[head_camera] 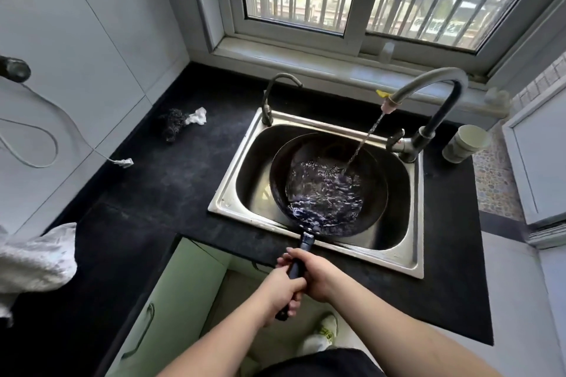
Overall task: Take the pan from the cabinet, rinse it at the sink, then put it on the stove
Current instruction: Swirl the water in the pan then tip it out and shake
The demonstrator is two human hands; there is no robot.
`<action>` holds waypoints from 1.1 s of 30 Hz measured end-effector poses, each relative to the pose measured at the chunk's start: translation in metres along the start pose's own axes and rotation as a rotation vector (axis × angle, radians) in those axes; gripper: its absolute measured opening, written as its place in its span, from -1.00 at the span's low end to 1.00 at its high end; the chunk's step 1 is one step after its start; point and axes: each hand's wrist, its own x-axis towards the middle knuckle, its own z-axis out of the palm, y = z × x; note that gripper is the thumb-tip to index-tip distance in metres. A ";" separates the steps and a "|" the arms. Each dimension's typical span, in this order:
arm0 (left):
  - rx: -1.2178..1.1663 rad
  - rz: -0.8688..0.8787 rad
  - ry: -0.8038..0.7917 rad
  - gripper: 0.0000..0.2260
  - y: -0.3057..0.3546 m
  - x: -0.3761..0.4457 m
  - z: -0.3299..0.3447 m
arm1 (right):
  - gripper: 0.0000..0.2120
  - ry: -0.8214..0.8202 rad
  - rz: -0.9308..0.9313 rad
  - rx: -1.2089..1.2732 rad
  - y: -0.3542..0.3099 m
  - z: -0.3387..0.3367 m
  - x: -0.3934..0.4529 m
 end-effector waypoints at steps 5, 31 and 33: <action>-0.003 -0.010 -0.008 -0.89 0.000 -0.001 -0.003 | -0.75 0.001 0.004 0.034 0.008 0.005 0.010; -0.033 -0.100 0.073 -0.91 0.023 0.003 0.020 | -0.73 0.039 -0.040 0.167 -0.007 0.002 0.001; -0.011 -0.073 0.076 -0.93 0.017 0.000 0.019 | -0.75 0.042 -0.058 0.154 -0.003 0.003 0.001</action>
